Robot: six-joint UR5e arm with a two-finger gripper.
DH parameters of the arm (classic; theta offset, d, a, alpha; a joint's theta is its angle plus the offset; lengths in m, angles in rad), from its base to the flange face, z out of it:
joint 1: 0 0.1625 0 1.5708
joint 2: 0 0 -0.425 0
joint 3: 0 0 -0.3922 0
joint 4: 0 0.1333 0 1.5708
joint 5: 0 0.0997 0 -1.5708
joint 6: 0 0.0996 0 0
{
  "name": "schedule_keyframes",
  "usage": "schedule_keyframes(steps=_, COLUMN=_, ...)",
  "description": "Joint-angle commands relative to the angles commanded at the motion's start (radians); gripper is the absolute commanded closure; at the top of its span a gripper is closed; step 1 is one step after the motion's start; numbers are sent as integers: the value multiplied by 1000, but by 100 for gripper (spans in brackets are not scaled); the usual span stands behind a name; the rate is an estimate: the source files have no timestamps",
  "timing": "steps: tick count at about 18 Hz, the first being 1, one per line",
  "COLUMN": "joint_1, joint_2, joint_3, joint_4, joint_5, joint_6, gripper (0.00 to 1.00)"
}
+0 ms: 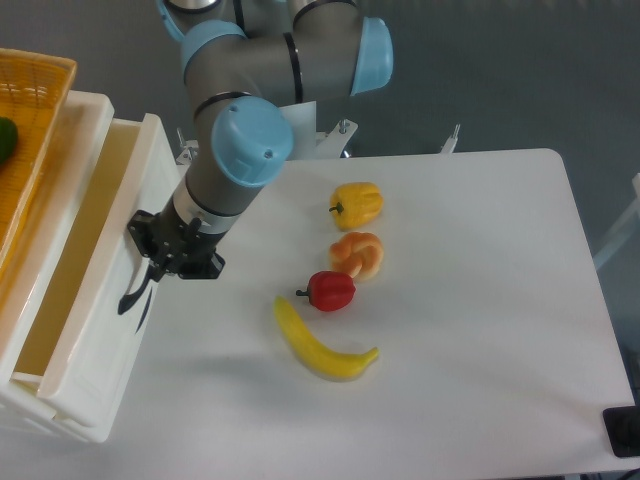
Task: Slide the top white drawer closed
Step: 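Push the drawer front with the gripper, sliding the drawer into the unit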
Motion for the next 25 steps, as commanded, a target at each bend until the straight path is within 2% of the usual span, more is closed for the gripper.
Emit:
schedule_keyframes(steps=10, joint_1=-37, joint_2=-18, joint_3=18, joint_4=5, joint_5=3, joint_6=-15, gripper=89)
schedule_keyframes(steps=20, joint_1=-38, joint_2=-26, joint_3=28, joint_4=18, joint_5=8, joint_6=-15, gripper=89)
schedule_keyframes(steps=23, joint_1=-28, joint_2=-23, joint_3=28, joint_4=23, joint_5=14, joint_6=-6, gripper=85)
schedule_keyframes(steps=25, joint_1=9, joint_2=-17, joint_3=29, joint_4=34, joint_5=14, joint_6=-3, gripper=77)
